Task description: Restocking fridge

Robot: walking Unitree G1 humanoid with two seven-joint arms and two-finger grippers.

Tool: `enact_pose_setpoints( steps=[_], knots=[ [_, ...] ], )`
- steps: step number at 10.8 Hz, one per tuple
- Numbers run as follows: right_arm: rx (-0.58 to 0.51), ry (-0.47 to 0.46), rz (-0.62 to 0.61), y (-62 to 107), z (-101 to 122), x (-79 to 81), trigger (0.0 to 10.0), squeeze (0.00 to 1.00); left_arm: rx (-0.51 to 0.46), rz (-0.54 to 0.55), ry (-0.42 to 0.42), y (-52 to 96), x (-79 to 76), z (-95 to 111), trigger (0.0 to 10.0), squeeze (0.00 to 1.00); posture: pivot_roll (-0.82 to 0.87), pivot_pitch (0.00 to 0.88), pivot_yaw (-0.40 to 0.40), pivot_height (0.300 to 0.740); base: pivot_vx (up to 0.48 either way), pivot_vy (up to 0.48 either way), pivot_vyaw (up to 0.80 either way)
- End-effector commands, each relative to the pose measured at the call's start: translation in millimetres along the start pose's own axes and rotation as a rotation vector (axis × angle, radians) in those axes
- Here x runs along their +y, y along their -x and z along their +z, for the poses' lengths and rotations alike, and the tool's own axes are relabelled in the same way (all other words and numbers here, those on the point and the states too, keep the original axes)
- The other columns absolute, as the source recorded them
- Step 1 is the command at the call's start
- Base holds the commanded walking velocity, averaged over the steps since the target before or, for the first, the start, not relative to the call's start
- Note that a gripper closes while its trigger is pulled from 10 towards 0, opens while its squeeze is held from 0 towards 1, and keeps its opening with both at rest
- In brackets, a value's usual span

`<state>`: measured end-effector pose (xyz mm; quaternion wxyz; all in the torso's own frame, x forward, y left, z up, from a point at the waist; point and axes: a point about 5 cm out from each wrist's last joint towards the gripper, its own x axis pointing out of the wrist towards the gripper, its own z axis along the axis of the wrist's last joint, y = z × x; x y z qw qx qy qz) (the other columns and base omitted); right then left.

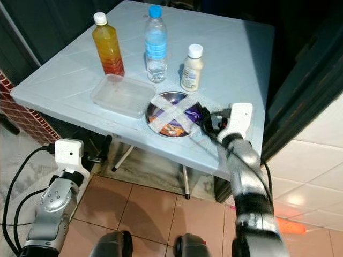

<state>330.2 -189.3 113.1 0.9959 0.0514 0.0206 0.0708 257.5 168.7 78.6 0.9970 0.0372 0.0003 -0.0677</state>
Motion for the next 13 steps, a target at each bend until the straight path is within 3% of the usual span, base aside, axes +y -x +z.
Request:
enact_pose_setpoints(
  steps=[1, 5, 8, 10, 13],
  knots=[
    [0.031, -0.002, 0.030, 4.9, -7, 9.2, 10.0, 0.00, 0.007, -0.002, -0.012, 2.3, 1.3, 0, 10.0, 0.00, 0.00, 0.131, 0.027, 0.740, 0.000, 0.000, 0.00],
    [0.055, -0.055, 0.103, 26.1, -16, 43.1, 10.0, 0.00, 0.007, -0.010, -0.011, 0.2, 0.6, 0, 10.0, 0.00, -0.01, 0.128, 0.031, 0.740, 0.000, 0.000, 0.00],
    [0.029, -0.075, 0.113, 23.2, -2, 52.5, 10.0, 0.00, 0.005, -0.006, -0.011, -0.9, 0.3, 0, 10.0, 0.00, 0.00, 0.124, 0.028, 0.740, 0.000, 0.000, 0.00],
    [-0.005, -0.061, 0.117, 19.4, 8, 54.1, 10.0, 0.00, 0.005, -0.005, -0.010, -1.3, 0.3, 0, 10.0, 0.00, 0.00, 0.123, 0.027, 0.740, 0.000, 0.000, 0.00],
    [-0.118, 0.012, 0.039, 12.9, 36, 36.2, 10.0, 0.00, 0.006, -0.006, -0.008, -1.6, 0.2, 0, 10.0, 0.00, -0.01, 0.122, 0.027, 0.740, 0.000, 0.000, 0.00]
  ],
)
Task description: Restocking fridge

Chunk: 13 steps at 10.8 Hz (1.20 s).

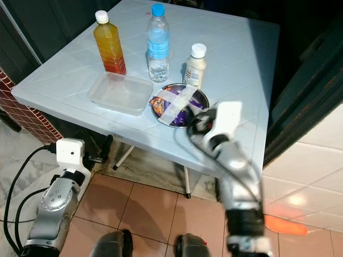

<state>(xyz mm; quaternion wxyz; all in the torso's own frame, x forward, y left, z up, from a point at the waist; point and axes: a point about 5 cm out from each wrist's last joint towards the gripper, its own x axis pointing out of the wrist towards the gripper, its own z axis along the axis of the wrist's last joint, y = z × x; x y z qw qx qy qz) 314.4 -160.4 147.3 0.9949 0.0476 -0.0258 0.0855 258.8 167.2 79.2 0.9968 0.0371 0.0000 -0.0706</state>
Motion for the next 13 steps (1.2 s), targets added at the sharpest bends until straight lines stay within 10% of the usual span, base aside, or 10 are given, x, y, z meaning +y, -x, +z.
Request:
enact_pose_setpoints(
  steps=[1, 6, 13],
  knots=[
    [-0.030, 0.039, -0.066, -2.5, 8, -14.0, 10.0, 0.00, 0.005, -0.001, -0.008, -0.5, 1.0, -1, 10.0, 0.00, -0.01, 0.122, 0.026, 0.740, 0.000, 0.000, 0.00],
    [0.030, 0.045, -0.142, -28.1, 3, -60.2, 10.0, 0.00, 0.004, -0.007, -0.013, -1.7, 0.7, 0, 10.0, 0.00, 0.01, 0.123, 0.032, 0.740, 0.000, 0.000, 0.00],
    [0.114, -0.030, -0.003, -44.2, -12, -54.7, 10.0, 0.00, 0.009, -0.012, -0.009, -0.8, -2.3, -1, 10.0, 0.00, 0.01, 0.122, 0.026, 0.740, 0.000, 0.000, 0.00]
  ],
)
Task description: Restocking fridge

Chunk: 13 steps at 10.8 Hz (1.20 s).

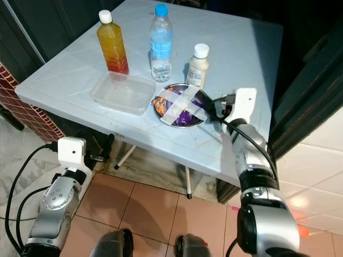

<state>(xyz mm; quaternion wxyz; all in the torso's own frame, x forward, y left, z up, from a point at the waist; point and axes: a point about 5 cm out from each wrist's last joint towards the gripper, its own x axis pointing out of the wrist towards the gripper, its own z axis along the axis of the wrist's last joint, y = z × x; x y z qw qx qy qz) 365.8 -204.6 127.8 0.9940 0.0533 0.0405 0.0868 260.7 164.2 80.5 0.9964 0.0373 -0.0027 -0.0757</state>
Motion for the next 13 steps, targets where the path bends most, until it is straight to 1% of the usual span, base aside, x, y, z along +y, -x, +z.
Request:
enact_pose_setpoints(
  steps=[1, 2, 5, 6, 7, 8, 10, 11, 12, 13],
  knots=[
    [0.023, -0.033, 0.009, -3.4, 0, 0.3, 10.0, 0.00, 0.015, 0.000, -0.005, 1.0, -0.2, -3, 10.0, 0.00, 0.01, 0.122, 0.021, 0.740, 0.000, 0.000, 0.00],
    [0.041, -0.037, 0.017, -4.6, -3, 2.1, 10.0, 0.00, 0.014, 0.008, -0.004, 1.3, 0.3, -3, 10.0, 0.00, 0.01, 0.122, 0.017, 0.740, 0.000, 0.000, 0.00],
    [0.070, -0.052, 0.083, -3.6, -14, 18.1, 10.0, 0.00, 0.017, 0.010, -0.005, 2.4, 1.4, -4, 10.0, 0.00, 0.01, 0.122, 0.021, 0.740, 0.000, 0.000, 0.00],
    [0.075, -0.060, 0.117, -1.8, -17, 25.8, 10.0, 0.00, 0.019, 0.005, -0.006, 1.8, 1.4, -4, 10.0, 0.00, 0.00, 0.121, 0.025, 0.740, 0.000, 0.000, 0.00],
    [0.086, -0.053, 0.123, -0.1, -19, 29.0, 9.4, 0.00, 0.020, 0.002, -0.007, 1.1, 1.4, -4, 10.0, 0.00, 0.00, 0.121, 0.026, 0.740, 0.000, 0.000, 0.00],
    [0.104, -0.060, 0.129, 1.4, -22, 31.7, 0.0, 0.00, 0.022, -0.002, -0.008, 0.0, 0.8, -5, 10.0, 0.00, 0.00, 0.120, 0.026, 0.740, 0.000, 0.000, 0.00],
    [0.099, -0.093, 0.129, 0.5, -17, 36.7, 0.0, 0.00, 0.024, -0.002, -0.008, -0.6, 1.0, -5, 10.0, 0.00, 0.00, 0.120, 0.024, 0.740, 0.000, 0.000, 0.00],
    [0.097, -0.094, 0.145, 0.1, -15, 39.6, 0.0, 0.00, 0.026, 0.001, -0.010, -0.4, 1.1, -5, 10.0, 0.00, 0.00, 0.120, 0.024, 0.740, 0.000, 0.000, 0.00],
    [0.100, -0.097, 0.180, 2.5, -15, 45.2, 0.0, 0.00, 0.035, 0.001, -0.015, 0.1, 1.4, -6, 10.0, 0.00, 0.00, 0.119, 0.024, 0.740, 0.000, 0.000, 0.00],
    [0.111, -0.111, 0.179, 3.9, -17, 46.5, 0.0, 0.00, 0.039, 0.000, -0.019, 0.2, 1.4, -7, 10.0, 0.00, 0.00, 0.119, 0.026, 0.740, 0.000, 0.000, 0.00]
  ],
)
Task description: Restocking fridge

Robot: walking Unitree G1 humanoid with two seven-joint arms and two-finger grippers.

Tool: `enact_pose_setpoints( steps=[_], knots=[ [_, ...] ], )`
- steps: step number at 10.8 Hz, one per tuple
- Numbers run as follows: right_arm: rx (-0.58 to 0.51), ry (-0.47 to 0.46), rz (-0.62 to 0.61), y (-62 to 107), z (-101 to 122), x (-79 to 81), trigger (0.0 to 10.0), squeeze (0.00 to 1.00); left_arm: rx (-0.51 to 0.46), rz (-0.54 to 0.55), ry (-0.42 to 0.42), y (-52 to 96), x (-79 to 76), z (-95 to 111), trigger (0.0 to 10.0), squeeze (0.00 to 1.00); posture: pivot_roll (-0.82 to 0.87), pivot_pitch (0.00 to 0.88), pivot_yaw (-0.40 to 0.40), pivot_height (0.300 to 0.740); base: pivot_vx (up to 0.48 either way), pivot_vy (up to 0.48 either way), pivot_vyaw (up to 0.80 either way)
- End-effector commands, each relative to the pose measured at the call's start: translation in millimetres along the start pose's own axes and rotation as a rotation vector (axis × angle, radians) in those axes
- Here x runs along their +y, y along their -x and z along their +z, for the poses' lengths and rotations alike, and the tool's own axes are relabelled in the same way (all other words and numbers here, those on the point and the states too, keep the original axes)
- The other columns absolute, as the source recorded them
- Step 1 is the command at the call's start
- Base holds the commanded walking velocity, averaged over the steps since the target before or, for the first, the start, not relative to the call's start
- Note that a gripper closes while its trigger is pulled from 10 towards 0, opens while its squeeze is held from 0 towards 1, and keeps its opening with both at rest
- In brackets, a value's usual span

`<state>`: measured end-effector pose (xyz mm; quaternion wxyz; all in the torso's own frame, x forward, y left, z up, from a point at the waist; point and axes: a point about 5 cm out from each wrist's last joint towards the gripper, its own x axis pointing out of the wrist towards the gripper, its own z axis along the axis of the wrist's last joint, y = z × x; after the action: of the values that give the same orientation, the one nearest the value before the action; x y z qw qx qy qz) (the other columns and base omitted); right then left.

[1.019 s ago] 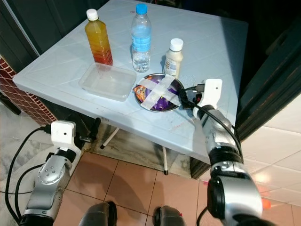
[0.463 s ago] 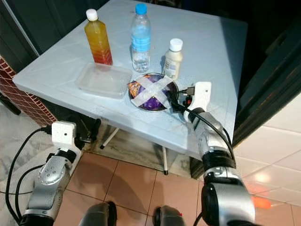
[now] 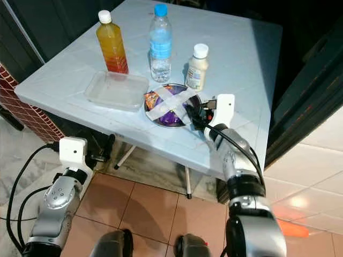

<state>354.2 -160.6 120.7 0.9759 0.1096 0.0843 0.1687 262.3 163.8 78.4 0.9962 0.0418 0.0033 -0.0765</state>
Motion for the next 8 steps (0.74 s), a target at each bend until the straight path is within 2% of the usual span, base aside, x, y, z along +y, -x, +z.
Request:
enact_pose_setpoints(
  steps=[1, 5, 8],
  knots=[
    [0.028, -0.011, 0.020, 1.4, -5, 4.5, 0.0, 0.00, 0.034, 0.002, -0.015, 1.9, 2.0, -6, 10.0, 0.00, 0.00, 0.120, 0.028, 0.740, 0.000, 0.000, 0.00],
    [0.017, -0.044, 0.063, 12.8, -2, 21.9, 0.0, 0.00, 0.047, -0.009, -0.022, 2.0, 1.3, -7, 10.0, 0.00, 0.00, 0.123, 0.030, 0.740, 0.000, 0.000, 0.00],
    [0.001, -0.099, -0.044, 31.0, -9, 25.6, 0.0, 0.00, 0.048, -0.006, -0.018, 1.8, 1.2, -8, 10.0, 0.00, -0.01, 0.119, 0.026, 0.740, 0.000, 0.000, 0.00]
  ],
)
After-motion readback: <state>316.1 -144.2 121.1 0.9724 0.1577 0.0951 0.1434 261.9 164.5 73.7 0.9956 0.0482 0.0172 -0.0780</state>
